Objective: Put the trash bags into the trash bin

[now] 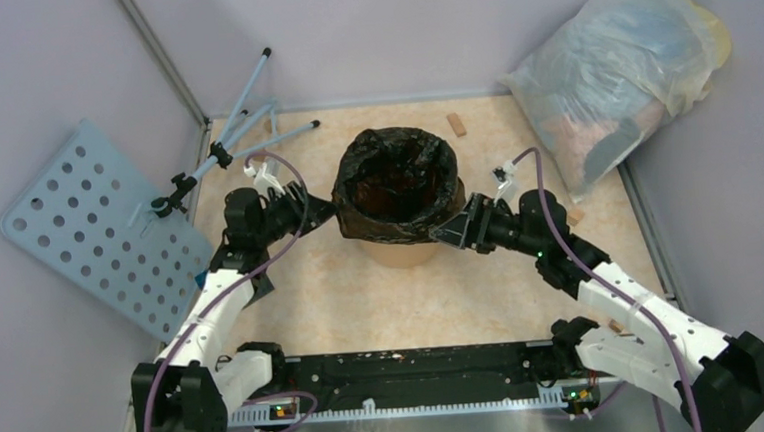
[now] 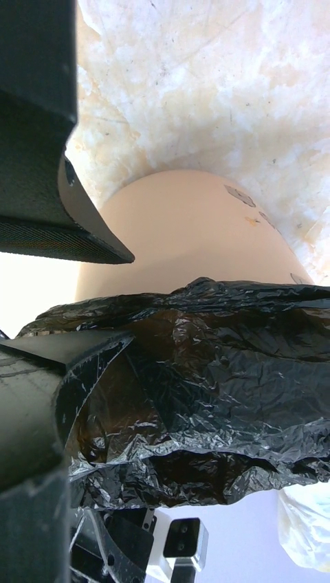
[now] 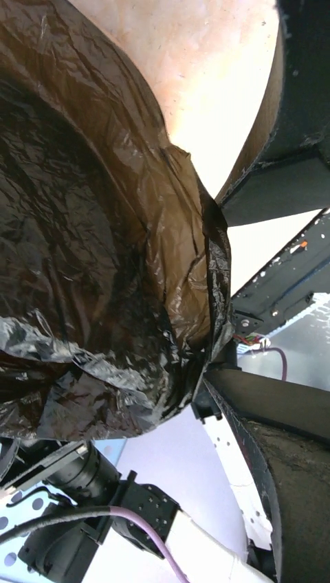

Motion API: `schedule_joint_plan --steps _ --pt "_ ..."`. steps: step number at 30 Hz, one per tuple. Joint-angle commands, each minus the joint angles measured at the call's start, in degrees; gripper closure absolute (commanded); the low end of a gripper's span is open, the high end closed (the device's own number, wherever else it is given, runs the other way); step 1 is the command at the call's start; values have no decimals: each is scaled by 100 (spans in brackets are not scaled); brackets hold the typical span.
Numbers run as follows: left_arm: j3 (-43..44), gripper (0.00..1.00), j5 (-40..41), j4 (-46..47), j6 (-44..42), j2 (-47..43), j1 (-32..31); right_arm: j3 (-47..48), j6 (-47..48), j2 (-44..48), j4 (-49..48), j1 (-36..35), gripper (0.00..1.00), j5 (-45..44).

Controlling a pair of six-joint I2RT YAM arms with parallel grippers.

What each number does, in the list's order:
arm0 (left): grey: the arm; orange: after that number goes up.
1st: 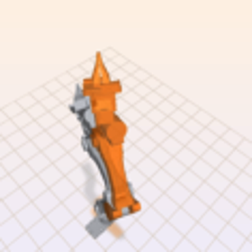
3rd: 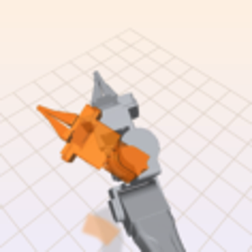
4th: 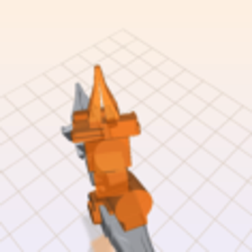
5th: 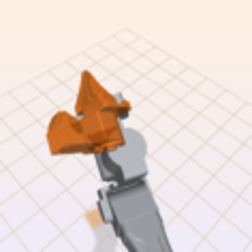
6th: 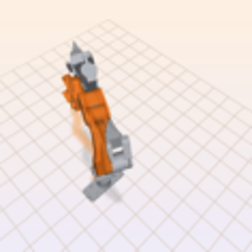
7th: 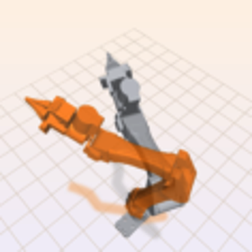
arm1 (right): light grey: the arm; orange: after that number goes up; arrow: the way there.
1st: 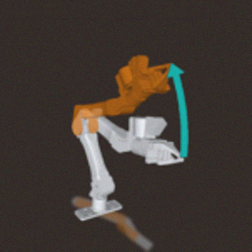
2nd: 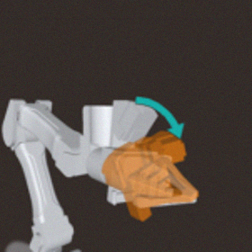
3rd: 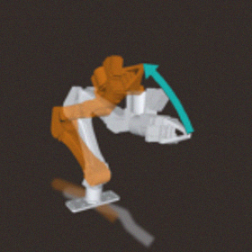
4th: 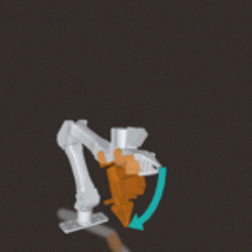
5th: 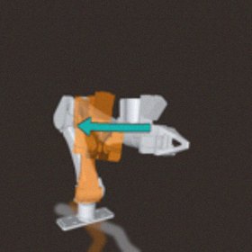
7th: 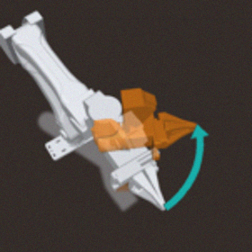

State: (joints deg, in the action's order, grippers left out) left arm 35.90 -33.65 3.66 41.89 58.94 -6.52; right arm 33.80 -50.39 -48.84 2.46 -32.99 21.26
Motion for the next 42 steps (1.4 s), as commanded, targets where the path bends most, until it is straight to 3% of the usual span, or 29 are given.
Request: schedule_joint_plan --steps 1,13,23,33,42 --pt "158 55 -46 390 -12 17 61 335 -67 -307 -609 -49 26 130" --pt "-50 62 -75 644 -119 308 81 43 62 -768 -825 -48 39 -104" --pt "-295 69 -124 723 -329 678 90 -605 144 -1562 -1426 -49 42 -223" --pt "-306 64 -108 625 -390 621 99 -692 484 -1063 -1071 -49 20 -633" --pt "-404 53 667 -92 -227 -254 172 -457 956 547 605 -26 17 -2136"
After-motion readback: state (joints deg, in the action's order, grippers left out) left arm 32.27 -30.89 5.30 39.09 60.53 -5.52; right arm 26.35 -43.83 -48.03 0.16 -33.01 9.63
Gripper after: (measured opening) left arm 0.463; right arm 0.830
